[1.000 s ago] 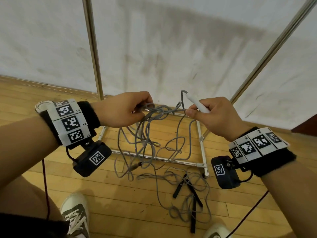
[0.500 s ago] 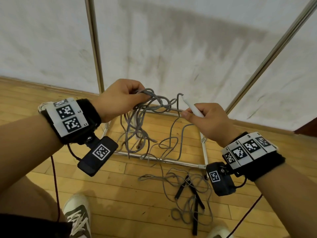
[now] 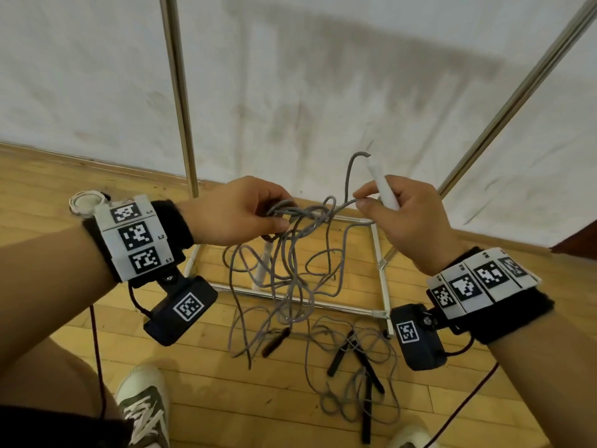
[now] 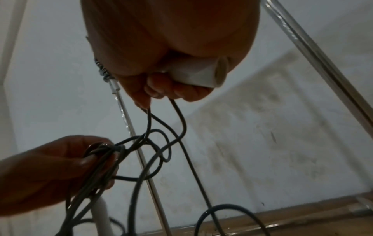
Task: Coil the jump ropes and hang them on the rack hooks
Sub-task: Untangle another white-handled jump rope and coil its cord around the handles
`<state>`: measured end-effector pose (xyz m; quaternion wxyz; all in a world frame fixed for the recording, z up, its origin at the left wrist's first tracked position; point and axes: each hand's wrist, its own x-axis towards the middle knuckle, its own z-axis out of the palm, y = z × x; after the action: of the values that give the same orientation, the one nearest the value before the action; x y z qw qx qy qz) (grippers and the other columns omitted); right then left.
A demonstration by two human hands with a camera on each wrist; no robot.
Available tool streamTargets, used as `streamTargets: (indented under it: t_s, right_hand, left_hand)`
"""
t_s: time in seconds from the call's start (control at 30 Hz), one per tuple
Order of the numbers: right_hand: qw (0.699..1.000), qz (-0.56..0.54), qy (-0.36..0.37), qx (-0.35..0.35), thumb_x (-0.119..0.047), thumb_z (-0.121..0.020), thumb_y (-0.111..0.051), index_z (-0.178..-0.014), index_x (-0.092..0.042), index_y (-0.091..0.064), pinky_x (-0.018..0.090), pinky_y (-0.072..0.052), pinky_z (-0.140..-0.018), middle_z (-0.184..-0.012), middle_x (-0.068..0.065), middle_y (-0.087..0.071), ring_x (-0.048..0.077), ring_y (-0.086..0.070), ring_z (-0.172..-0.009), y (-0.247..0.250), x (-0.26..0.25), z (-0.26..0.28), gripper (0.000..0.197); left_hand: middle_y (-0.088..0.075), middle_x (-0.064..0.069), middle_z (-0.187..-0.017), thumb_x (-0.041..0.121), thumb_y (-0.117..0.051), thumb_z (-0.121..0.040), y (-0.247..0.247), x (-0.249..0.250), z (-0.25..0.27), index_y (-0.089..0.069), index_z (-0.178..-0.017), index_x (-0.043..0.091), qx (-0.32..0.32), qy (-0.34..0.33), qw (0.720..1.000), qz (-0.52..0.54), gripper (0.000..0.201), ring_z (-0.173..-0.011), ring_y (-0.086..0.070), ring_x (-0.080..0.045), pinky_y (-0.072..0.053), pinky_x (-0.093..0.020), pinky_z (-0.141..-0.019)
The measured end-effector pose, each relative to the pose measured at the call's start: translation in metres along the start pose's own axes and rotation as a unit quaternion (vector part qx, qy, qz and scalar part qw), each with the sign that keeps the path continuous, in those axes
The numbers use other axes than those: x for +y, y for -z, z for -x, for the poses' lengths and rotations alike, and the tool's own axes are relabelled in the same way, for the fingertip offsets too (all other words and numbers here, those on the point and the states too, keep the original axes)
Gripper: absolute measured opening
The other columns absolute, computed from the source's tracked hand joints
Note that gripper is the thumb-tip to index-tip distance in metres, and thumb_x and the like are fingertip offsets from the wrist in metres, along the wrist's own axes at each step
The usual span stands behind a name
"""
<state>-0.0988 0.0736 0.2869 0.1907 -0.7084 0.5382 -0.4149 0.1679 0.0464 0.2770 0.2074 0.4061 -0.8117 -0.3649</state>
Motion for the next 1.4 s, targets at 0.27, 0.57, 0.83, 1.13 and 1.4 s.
streamTargets:
  t_s: [0.27, 0.57, 0.83, 1.13, 1.4]
  right_hand:
    - [0.996, 0.012, 0.020, -0.082, -0.034, -0.083, -0.076, -0.086, -0.028, -0.074, 0.014, -0.032, -0.045, -0.054, -0.017, -0.059, 0.004, -0.044, -0.043, -0.024, -0.012, 0.013, 0.006]
    - [0.987, 0.020, -0.049, -0.149, -0.035, -0.083, -0.075, -0.089, -0.045, -0.067, 0.010, -0.033, -0.045, -0.058, -0.013, -0.063, 0.000, -0.047, -0.045, -0.033, -0.013, 0.008, 0.014]
    - [0.989, -0.059, -0.075, -0.111, -0.023, -0.088, -0.072, -0.081, -0.023, -0.070, 0.015, -0.038, -0.044, -0.046, -0.010, -0.057, 0.002, -0.048, -0.039, -0.030, -0.018, 0.008, 0.007]
    - [0.996, -0.013, -0.037, -0.081, -0.028, -0.093, -0.064, -0.084, -0.020, -0.065, 0.031, -0.045, -0.052, -0.048, -0.013, -0.055, 0.006, -0.048, -0.046, -0.035, -0.030, 0.010, 0.012]
    - [0.996, 0.052, -0.019, -0.072, -0.034, -0.092, -0.064, -0.076, -0.031, -0.062, 0.036, -0.050, -0.056, -0.049, -0.014, -0.056, 0.010, -0.054, -0.050, -0.032, -0.028, 0.012, 0.016]
  left_hand:
    - [-0.070, 0.007, -0.074, 0.027, -0.067, -0.093, -0.007, 0.010, -0.001, -0.068, -0.093, 0.022, 0.034, 0.012, 0.999, -0.041, 0.005, -0.065, -0.065, 0.000, -0.046, -0.011, -0.058]
    - [-0.072, 0.004, -0.083, 0.020, -0.063, -0.095, -0.003, 0.015, 0.004, -0.068, -0.098, 0.020, 0.023, -0.028, 0.999, 0.028, 0.006, -0.076, -0.068, -0.009, -0.056, -0.025, -0.072]
    - [-0.061, 0.003, -0.086, -0.004, -0.052, -0.097, -0.002, 0.017, 0.003, -0.060, -0.113, 0.013, -0.011, -0.019, 0.995, 0.097, 0.024, -0.071, -0.062, -0.010, -0.055, -0.032, -0.067]
    - [-0.065, 0.002, -0.090, 0.052, -0.059, -0.091, -0.002, 0.019, -0.002, -0.070, -0.092, 0.028, 0.003, -0.013, 0.999, 0.039, 0.026, -0.084, -0.063, -0.018, -0.052, -0.044, -0.083]
    - [-0.070, 0.012, -0.069, 0.037, -0.074, -0.086, -0.009, 0.007, -0.012, -0.068, -0.080, 0.027, 0.006, 0.001, 0.999, -0.051, 0.013, -0.058, -0.062, -0.003, -0.047, -0.015, -0.054]
